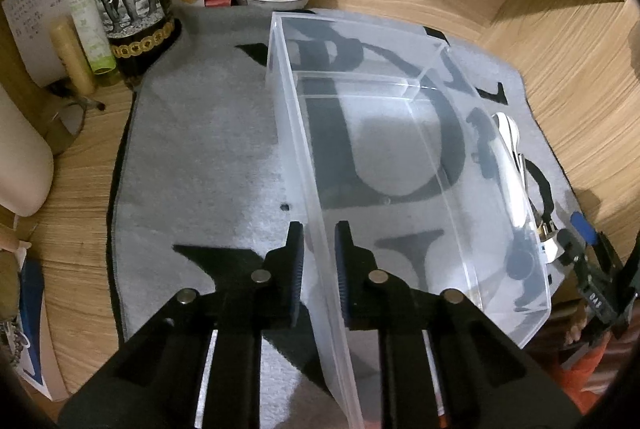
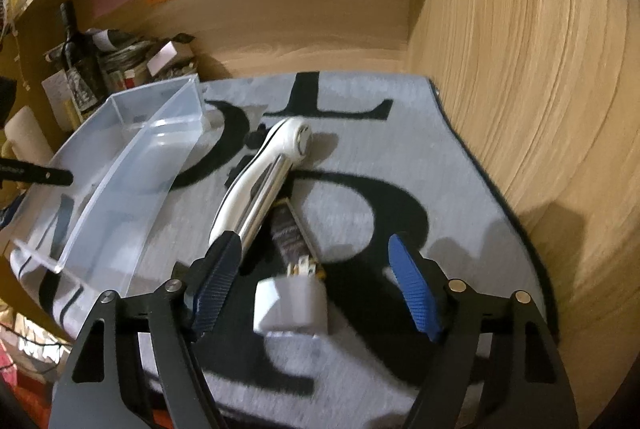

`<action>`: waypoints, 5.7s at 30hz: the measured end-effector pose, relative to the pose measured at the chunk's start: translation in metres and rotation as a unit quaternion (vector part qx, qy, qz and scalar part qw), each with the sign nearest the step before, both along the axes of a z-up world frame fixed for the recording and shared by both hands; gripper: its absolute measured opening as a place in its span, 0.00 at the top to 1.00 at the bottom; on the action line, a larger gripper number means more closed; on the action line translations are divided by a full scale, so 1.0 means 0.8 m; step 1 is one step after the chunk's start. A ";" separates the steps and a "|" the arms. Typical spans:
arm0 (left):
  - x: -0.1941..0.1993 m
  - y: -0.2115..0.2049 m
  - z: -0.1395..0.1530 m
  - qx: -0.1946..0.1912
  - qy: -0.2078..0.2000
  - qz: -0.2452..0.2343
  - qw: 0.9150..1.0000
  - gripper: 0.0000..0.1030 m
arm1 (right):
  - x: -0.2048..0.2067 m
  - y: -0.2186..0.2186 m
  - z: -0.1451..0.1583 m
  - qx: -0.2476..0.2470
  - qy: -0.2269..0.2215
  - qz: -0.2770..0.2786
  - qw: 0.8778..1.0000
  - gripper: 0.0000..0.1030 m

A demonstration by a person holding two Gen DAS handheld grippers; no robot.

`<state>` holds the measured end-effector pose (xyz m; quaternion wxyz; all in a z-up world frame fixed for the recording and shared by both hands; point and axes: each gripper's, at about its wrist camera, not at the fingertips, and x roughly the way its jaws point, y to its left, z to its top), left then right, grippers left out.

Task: Organize rigid objects
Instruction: 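Grasp the clear plastic box rim with the left gripper while the right gripper grasps the white plug adapter, then carry the white plug adapter into the box with the right gripper and release, then grasp the white handheld device with the right gripper, then lift the white device into the box with the right gripper and release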

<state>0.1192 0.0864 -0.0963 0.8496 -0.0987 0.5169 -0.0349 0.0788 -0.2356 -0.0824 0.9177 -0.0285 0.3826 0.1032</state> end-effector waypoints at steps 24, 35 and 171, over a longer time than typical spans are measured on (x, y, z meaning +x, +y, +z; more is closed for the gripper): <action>-0.004 -0.006 0.003 0.023 -0.013 -0.009 1.000 0.86 | 0.003 0.011 0.004 0.016 0.005 0.022 1.000 0.63; -0.005 -0.002 0.001 0.013 -0.019 -0.008 1.000 0.86 | 0.025 0.052 0.046 0.025 -0.050 0.064 0.996 0.63; -0.012 -0.008 -0.003 0.043 -0.063 -0.013 0.997 0.86 | 0.121 0.096 0.042 0.004 -0.039 0.045 0.998 0.65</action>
